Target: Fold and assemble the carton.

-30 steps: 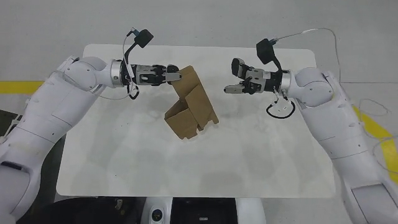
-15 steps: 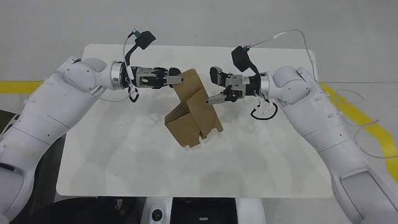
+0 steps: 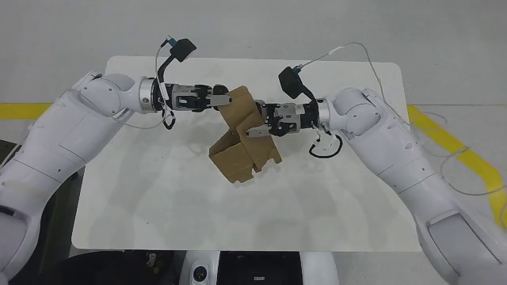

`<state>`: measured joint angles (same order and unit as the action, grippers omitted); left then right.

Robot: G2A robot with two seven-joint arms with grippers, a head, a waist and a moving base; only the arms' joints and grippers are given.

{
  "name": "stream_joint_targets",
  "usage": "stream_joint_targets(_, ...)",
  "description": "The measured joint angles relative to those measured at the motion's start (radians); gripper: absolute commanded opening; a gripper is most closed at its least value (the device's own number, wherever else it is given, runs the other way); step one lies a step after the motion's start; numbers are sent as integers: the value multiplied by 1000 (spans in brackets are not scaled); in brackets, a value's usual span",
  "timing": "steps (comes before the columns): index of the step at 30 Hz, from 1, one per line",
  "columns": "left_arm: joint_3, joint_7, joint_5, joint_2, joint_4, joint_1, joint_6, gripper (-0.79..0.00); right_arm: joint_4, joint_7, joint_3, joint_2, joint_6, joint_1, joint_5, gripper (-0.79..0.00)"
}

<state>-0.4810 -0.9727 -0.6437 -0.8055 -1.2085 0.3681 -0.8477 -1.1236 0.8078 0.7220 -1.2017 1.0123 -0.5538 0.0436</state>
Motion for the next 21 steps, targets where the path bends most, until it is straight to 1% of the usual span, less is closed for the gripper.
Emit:
stream_joint_targets(4,13,4,-3,1,6,-7,-4,-785,-1,0,-27,-1,0,6,22,-474)
stream_joint_targets(12,33,16,-11,4,12,-22,-16,-785,4,0,-64,2,0,20,58,-603)
stream_joint_targets(14,38,24,-7,5,14,-25,-25,-785,4,0,-70,3,0,20,66,-680)
stream_joint_targets(16,43,32,-4,7,14,-28,-32,-785,4,0,-74,4,0,22,71,-785)
stream_joint_targets(21,57,53,1,11,8,-35,-53,-785,8,0,-81,5,0,24,82,-785)
